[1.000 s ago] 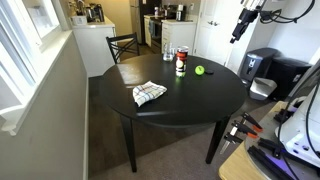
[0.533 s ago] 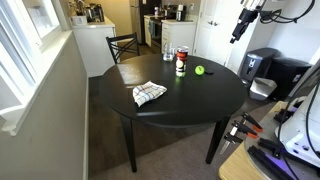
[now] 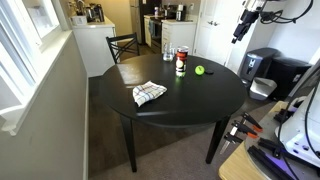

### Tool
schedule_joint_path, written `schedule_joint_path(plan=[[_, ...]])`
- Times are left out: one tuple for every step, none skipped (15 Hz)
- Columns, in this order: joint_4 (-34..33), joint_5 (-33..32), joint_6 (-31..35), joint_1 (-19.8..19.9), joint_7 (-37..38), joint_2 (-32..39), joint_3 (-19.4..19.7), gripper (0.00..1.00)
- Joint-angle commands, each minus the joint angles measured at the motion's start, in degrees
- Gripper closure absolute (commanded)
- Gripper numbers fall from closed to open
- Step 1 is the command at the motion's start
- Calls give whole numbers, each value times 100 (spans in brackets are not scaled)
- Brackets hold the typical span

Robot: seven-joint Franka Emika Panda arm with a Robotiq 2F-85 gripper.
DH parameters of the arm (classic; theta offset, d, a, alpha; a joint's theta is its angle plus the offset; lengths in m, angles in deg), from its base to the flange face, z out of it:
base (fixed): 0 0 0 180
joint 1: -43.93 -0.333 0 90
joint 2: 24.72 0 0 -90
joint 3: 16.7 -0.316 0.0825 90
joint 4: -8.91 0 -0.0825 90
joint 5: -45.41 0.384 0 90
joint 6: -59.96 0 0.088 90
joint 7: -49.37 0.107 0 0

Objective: Put the green tennis ball inside the glass container

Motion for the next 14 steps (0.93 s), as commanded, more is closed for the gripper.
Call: schedule_joint_path(plan=[[-452, 122, 50, 239, 101, 576, -33, 0], [-546, 122, 53, 286, 129, 700, -53, 0], [-637, 113, 74, 319, 163, 829, -85, 0], [-743, 103, 53, 346, 208, 951, -118, 0], [-839, 96, 61, 360, 264, 1071, -149, 0], [-936, 87, 45, 375, 321, 1183, -181, 0], [-1040, 69, 34, 393, 394, 1303, -218, 0], [-1127, 57, 20, 415, 450, 1406, -259, 0], [-1210, 35, 5, 438, 518, 1508, -304, 0], [-1282, 18, 2, 452, 569, 1597, -342, 0], [-1343, 12, 3, 465, 619, 1676, -376, 0], [-1395, -36, 14, 482, 680, 1741, -411, 0], [-1447, -42, 14, 500, 718, 1810, -444, 0], [-1502, -54, 13, 521, 762, 1867, -475, 0]])
